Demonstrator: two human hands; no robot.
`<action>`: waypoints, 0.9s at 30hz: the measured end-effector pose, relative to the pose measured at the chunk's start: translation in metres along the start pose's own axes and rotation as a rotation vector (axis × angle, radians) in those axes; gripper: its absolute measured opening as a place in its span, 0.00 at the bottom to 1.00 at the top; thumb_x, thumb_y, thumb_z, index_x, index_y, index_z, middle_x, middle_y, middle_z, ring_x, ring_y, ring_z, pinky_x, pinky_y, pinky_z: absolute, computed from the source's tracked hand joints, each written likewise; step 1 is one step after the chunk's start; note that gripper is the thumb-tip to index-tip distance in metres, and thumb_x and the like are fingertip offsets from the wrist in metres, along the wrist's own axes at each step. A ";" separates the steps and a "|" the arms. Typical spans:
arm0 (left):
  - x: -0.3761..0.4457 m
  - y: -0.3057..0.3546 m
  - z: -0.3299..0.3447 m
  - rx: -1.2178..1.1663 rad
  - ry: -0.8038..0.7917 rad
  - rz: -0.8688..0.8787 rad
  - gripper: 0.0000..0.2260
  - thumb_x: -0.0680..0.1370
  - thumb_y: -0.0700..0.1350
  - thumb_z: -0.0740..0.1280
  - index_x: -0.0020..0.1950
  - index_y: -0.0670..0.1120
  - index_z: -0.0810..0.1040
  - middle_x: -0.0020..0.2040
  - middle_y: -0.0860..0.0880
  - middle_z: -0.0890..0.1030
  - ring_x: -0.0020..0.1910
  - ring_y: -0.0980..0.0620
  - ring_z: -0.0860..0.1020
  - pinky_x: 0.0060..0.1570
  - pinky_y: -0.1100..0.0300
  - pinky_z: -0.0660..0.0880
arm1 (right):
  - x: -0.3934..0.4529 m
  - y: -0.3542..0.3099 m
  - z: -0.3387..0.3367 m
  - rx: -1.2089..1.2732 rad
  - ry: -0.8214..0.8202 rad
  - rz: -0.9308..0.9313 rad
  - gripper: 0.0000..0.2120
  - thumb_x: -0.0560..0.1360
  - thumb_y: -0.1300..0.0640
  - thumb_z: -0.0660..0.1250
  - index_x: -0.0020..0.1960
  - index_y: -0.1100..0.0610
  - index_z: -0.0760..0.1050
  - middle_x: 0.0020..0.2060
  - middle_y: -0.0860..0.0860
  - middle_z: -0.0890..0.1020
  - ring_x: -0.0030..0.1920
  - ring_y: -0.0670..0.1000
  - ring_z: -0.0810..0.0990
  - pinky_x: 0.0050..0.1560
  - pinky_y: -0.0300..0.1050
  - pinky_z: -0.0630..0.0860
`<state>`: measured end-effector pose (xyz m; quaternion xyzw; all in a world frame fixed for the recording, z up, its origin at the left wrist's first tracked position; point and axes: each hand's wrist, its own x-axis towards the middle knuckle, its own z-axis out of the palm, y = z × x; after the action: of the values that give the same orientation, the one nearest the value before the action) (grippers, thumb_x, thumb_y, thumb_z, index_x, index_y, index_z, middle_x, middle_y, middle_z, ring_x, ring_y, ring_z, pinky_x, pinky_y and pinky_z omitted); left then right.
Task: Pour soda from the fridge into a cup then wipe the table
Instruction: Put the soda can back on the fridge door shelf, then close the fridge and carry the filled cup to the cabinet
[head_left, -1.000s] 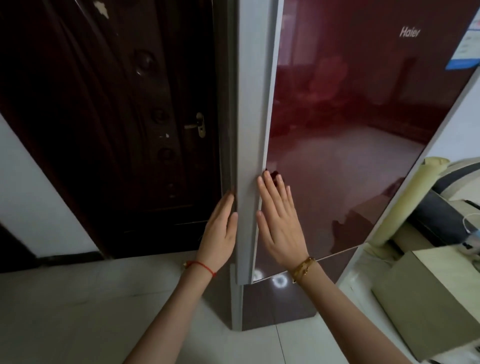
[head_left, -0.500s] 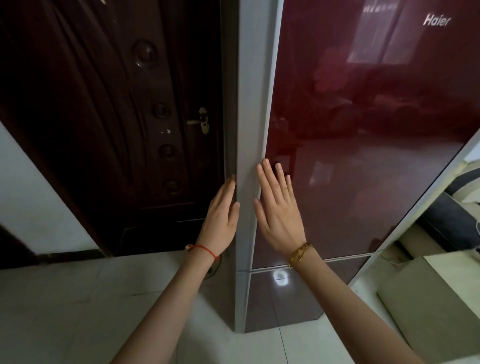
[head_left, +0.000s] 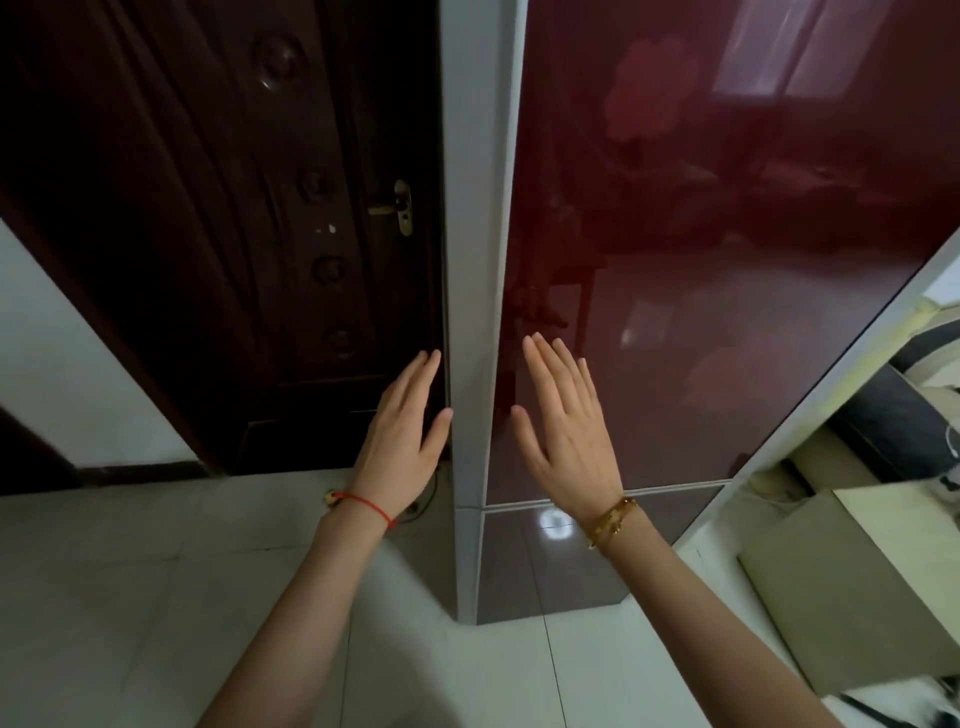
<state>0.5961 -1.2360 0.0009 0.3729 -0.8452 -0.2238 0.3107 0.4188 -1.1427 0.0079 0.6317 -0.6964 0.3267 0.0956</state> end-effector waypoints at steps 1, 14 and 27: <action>-0.005 0.001 0.000 0.012 -0.003 0.002 0.27 0.82 0.48 0.60 0.80 0.52 0.54 0.79 0.52 0.56 0.78 0.55 0.55 0.73 0.62 0.53 | -0.008 0.003 -0.001 0.006 -0.012 0.014 0.29 0.82 0.54 0.58 0.79 0.55 0.52 0.78 0.49 0.58 0.79 0.49 0.49 0.78 0.55 0.51; -0.048 0.021 0.021 0.024 -0.172 0.165 0.22 0.81 0.45 0.62 0.75 0.48 0.65 0.72 0.52 0.69 0.72 0.55 0.64 0.71 0.64 0.58 | -0.096 0.028 -0.042 -0.042 -0.120 0.289 0.26 0.81 0.49 0.58 0.77 0.55 0.59 0.74 0.51 0.66 0.77 0.53 0.56 0.76 0.57 0.58; -0.076 -0.003 0.024 -0.109 -0.533 0.412 0.21 0.80 0.42 0.64 0.73 0.46 0.69 0.70 0.49 0.72 0.70 0.52 0.68 0.70 0.59 0.64 | -0.202 -0.057 -0.041 -0.164 -0.085 0.801 0.28 0.80 0.45 0.56 0.77 0.54 0.60 0.73 0.51 0.68 0.76 0.55 0.59 0.76 0.54 0.60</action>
<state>0.6209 -1.1761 -0.0457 0.1053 -0.9411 -0.2906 0.1368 0.4980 -0.9536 -0.0517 0.3141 -0.9143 0.2551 -0.0180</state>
